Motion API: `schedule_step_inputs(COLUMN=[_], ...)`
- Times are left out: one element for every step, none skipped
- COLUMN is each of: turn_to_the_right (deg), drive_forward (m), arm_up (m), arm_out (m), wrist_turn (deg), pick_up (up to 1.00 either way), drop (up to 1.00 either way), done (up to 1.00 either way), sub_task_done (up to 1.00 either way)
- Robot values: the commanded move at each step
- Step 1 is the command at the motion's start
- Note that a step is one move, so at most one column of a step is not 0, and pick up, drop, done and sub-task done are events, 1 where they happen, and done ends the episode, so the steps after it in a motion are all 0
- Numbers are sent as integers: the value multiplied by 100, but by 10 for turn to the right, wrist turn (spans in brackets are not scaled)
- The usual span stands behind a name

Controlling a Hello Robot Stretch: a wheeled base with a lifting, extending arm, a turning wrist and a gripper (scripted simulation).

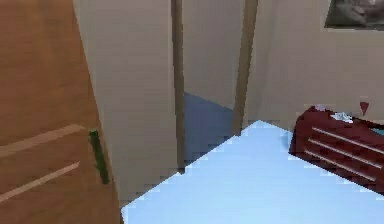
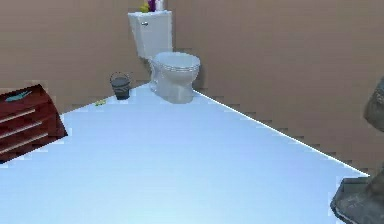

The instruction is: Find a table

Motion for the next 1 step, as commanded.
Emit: schedule_step_inputs(turn_to_the_right=[-450], drive_forward=[0], arm_up=[0], arm_out=[0], wrist_turn=[0], pick_up=[0], drop=[0], done=[0], sub_task_done=[0])
